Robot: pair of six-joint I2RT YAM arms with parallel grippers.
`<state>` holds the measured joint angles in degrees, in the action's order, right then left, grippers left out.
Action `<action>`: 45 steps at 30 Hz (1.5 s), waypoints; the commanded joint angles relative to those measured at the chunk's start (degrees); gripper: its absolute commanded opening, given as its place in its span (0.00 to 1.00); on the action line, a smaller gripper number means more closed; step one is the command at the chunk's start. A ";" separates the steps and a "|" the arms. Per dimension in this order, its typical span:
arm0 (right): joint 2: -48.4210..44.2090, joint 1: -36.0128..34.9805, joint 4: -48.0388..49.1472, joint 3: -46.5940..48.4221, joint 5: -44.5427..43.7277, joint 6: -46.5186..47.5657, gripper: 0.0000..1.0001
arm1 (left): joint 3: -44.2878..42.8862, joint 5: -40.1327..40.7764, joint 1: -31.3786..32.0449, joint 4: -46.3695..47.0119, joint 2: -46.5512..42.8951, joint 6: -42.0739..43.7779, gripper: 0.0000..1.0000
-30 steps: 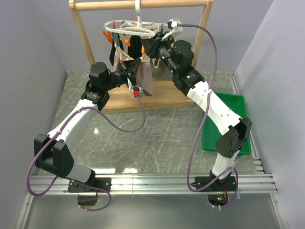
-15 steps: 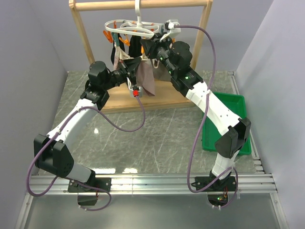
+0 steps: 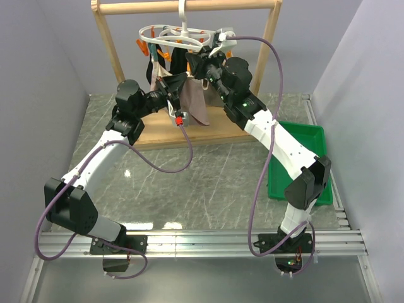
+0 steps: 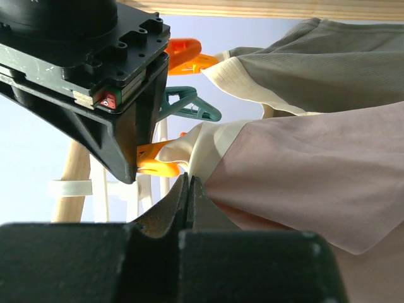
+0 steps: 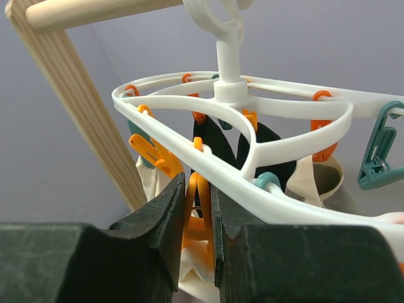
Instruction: Clip the underwear to the hanger
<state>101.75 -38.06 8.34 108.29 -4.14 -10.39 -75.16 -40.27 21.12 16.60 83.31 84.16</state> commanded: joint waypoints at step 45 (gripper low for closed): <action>-2.35 -0.87 -1.83 -3.61 -1.22 5.56 0.00 | -4.39 -1.83 -0.29 0.62 -0.43 0.83 0.00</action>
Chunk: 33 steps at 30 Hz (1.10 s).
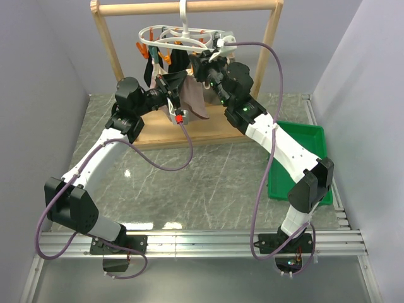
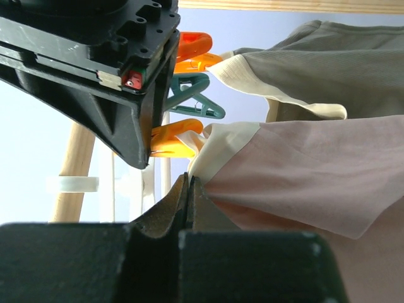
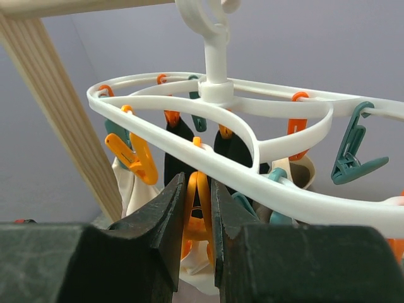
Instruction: Clip the underwear to the hanger
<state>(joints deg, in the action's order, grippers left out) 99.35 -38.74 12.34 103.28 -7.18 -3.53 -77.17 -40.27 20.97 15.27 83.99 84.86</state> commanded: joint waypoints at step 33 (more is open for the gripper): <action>1.37 0.33 -6.80 3.77 4.63 -3.06 0.39 | -4.13 -1.30 -0.32 4.42 0.48 -2.77 0.00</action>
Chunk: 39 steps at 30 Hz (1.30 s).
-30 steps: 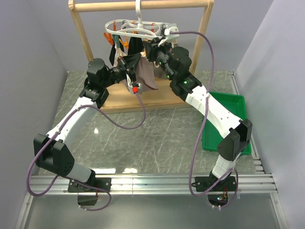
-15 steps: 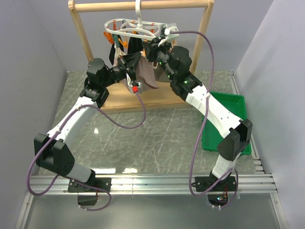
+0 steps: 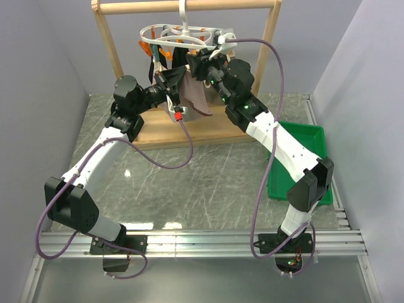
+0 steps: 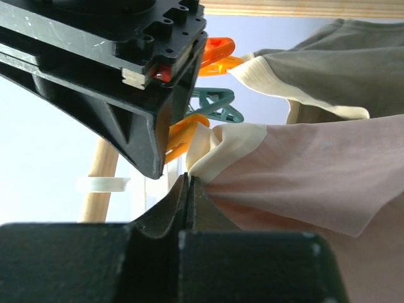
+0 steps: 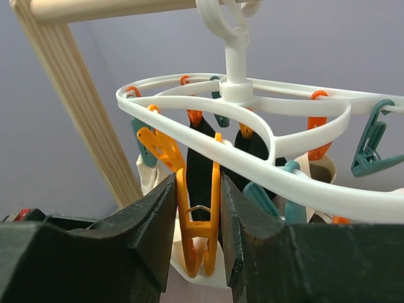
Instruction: Clip the underwear to the hanger
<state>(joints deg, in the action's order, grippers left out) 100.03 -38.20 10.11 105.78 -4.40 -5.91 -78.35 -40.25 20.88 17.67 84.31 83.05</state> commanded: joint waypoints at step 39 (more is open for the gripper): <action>-8.97 8.57 -6.33 -1.54 15.48 -9.38 0.80 | -1.28 -0.71 -0.23 2.55 0.76 -1.40 0.00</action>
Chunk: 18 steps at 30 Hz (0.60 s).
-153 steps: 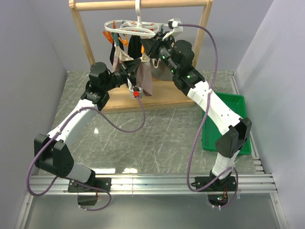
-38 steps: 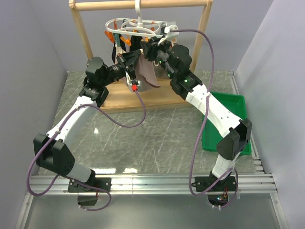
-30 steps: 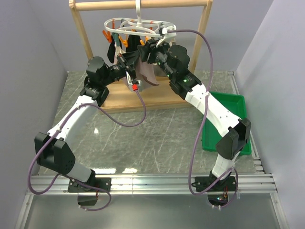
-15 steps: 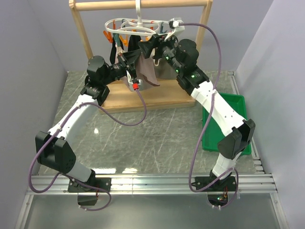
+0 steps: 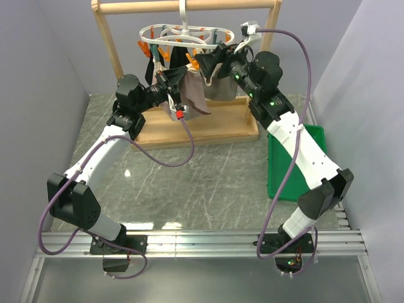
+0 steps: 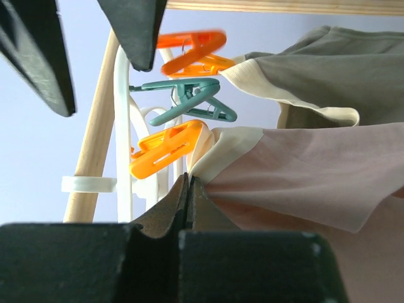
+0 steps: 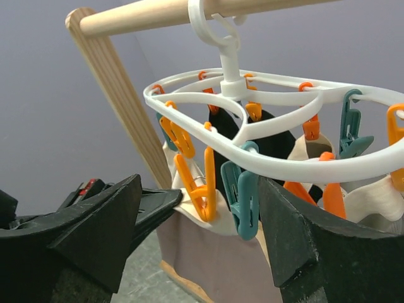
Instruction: Clip the underwear to the hanger
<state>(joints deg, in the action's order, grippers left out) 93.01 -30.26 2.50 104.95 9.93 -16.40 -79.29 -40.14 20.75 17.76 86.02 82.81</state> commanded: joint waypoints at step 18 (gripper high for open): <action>7.97 -4.28 -9.68 15.43 -6.74 4.45 0.65 | -1.49 -0.73 -0.10 1.40 -0.94 -2.12 0.00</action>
<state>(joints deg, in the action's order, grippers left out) 99.48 -33.01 -3.03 113.97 8.25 -14.09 -79.29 -40.14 20.75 17.74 86.02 81.91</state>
